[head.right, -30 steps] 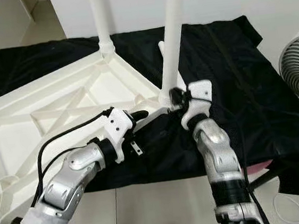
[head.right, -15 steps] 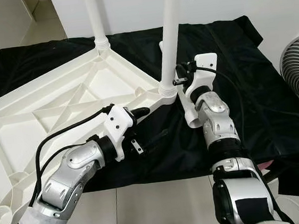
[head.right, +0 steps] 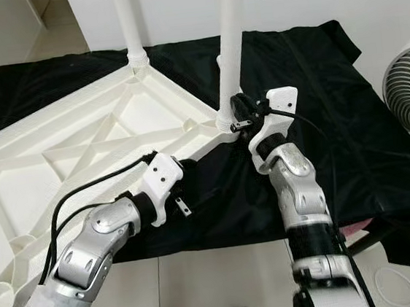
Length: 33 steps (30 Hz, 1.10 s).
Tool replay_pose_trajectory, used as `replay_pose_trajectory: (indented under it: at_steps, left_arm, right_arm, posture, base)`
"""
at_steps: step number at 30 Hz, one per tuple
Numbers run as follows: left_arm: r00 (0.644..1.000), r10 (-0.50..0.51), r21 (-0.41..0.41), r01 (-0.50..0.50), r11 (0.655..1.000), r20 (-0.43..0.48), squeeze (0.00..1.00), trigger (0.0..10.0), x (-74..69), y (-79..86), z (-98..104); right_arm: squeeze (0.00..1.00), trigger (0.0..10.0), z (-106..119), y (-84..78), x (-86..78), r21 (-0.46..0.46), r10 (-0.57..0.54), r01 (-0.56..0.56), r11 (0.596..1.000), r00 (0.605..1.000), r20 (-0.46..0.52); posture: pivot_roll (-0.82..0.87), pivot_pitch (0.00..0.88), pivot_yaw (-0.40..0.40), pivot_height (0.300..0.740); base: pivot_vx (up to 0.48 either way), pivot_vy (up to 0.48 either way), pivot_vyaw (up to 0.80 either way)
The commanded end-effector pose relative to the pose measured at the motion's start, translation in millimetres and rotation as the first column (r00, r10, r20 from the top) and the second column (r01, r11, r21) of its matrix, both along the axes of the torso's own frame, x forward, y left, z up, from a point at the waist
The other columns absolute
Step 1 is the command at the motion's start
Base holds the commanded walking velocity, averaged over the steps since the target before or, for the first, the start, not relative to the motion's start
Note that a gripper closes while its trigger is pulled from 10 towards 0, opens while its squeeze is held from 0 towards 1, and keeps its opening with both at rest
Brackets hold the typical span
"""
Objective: Building children table
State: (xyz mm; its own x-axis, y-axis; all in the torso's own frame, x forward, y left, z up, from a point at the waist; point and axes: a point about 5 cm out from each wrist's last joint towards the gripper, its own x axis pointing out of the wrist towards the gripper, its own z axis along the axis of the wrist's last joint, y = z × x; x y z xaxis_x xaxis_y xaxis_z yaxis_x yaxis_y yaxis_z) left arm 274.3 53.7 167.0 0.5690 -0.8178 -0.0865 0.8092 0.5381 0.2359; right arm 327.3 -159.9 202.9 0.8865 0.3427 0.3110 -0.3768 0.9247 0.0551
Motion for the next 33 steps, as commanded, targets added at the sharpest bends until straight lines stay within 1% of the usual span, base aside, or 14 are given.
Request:
replay_pose_trajectory:
  at_steps: [1, 5, 10, 11, 15, 20, 22, 25, 26, 27, 28, 29, 30, 33]
  left_arm:
    - [0.98, 0.198, -0.001, -0.198, 0.98, 0.017, 0.0, 10.0, 9.9, 10.9, 1]
    - [0.963, 0.27, -0.005, -0.27, 0.963, -0.021, 0.0, 10.0, 15.8, 21.5, 2]
    - [0.941, 0.332, 0.042, -0.329, 0.943, -0.064, 0.0, 10.0, 19.5, 31.1, -7]
    - [0.941, 0.332, 0.042, -0.329, 0.943, -0.064, 0.0, 10.0, 19.5, 31.1, -7]
    - [0.925, 0.37, 0.121, -0.358, 0.926, -0.091, 0.0, 10.0, 22.5, 35.6, -15]
    - [0.91, 0.397, 0.145, -0.38, 0.914, -0.121, 0.0, 10.0, 22.2, 37.7, -18]
    - [0.876, 0.46, 0.178, -0.434, 0.883, -0.147, 0.0, 10.0, 24.3, 44.8, -22]
    - [0.856, 0.492, 0.193, -0.462, 0.866, -0.16, 0.0, 10.0, 25.9, 49.1, -25]
    - [0.827, 0.534, 0.205, -0.499, 0.842, -0.177, 0.0, 7.0, 27.6, 55.3, -26]
    - [0.827, 0.534, 0.205, -0.499, 0.842, -0.177, 0.0, 7.0, 27.6, 55.3, -26]
    - [0.804, 0.565, 0.209, -0.529, 0.822, -0.185, 0.0, 1.0, 29.1, 59.8, -27]
    - [0.804, 0.565, 0.209, -0.529, 0.822, -0.185, 0.0, 1.0, 29.1, 59.8, -27]
    - [0.783, 0.59, 0.208, -0.555, 0.805, -0.197, 0.0, 0.0, 30.3, 63.4, -27]
    - [0.768, 0.609, 0.203, -0.576, 0.792, -0.196, 0.0, 0.0, 32.0, 65.3, -25]
  right_arm:
    - [0.0, 10.0, 1, -1.4, -5.7, 0.013, 0.008, -0.008, 1.0, 1.0, 0.0]
    - [0.0, 10.0, -1, -3.2, -16.4, 0.035, 0.009, -0.009, 0.999, 1.0, -0.012]
    - [0.0, 10.0, 0, -2.2, -27.3, 0.046, 0.024, -0.023, 0.999, 0.999, -0.029]
    - [0.0, 10.0, 0, -2.2, -27.3, 0.046, 0.024, -0.023, 0.999, 0.999, -0.029]
    - [0.0, 10.0, 4, -2.4, -31.8, 0.049, 0.026, -0.024, 0.999, 0.999, -0.041]
    - [0.0, 10.0, 5, -0.6, -33.4, 0.051, 0.033, -0.03, 0.998, 0.998, -0.046]
    - [0.0, 10.0, 5, 0.4, -34.0, 0.053, 0.036, -0.033, 0.998, 0.998, -0.052]
    - [0.0, 10.0, 5, 0.6, -34.4, 0.054, 0.036, -0.033, 0.998, 0.998, -0.055]
    - [0.0, 10.0, 3, 0.5, -34.8, 0.053, 0.035, -0.032, 0.998, 0.997, -0.062]
    - [0.0, 10.0, 3, 0.5, -34.8, 0.053, 0.035, -0.032, 0.998, 0.997, -0.062]
    - [0.0, 10.0, 2, 0.3, -35.3, 0.052, 0.034, -0.031, 0.998, 0.997, -0.069]
    - [0.0, 10.0, 2, 0.3, -35.3, 0.052, 0.034, -0.031, 0.998, 0.997, -0.069]
    - [0.0, 10.0, 1, 0.1, -35.5, 0.051, 0.033, -0.029, 0.998, 0.997, -0.074]
    - [0.0, 10.0, 1, -0.1, -35.5, 0.052, 0.03, -0.026, 0.998, 0.997, -0.077]
  posture:
    - [-0.11, 0.144, 0.043, 0.74]
    - [-0.12, 0.145, 0.049, 0.74]
    - [-0.12, 0.141, 0.052, 0.74]
    - [-0.12, 0.141, 0.052, 0.74]
    - [-0.12, 0.141, 0.052, 0.74]
    - [-0.11, 0.129, 0.053, 0.74]
    - [-0.11, 0.123, 0.054, 0.74]
    - [-0.11, 0.123, 0.054, 0.74]
    - [-0.11, 0.126, 0.053, 0.74]
    - [-0.11, 0.126, 0.053, 0.74]
    - [-0.11, 0.126, 0.053, 0.74]
    - [-0.11, 0.126, 0.053, 0.74]
    - [-0.11, 0.126, 0.053, 0.74]
    - [-0.11, 0.126, 0.053, 0.74]
  base:
    - [0.0, 0.0, 0.0]
    - [0.0, 0.0, 0.0]
    - [0.0, 0.0, 0.0]
    - [0.0, 0.0, 0.0]
    - [0.0, 0.0, 0.0]
    - [0.0, 0.0, 0.0]
    - [0.0, 0.0, 0.0]
    - [0.0, 0.0, 0.0]
    - [0.0, 0.0, 0.0]
    - [0.0, 0.0, 0.0]
    - [0.0, 0.0, 0.0]
    - [0.0, 0.0, 0.0]
    - [0.0, 0.0, 0.0]
    - [0.0, 0.0, 0.0]
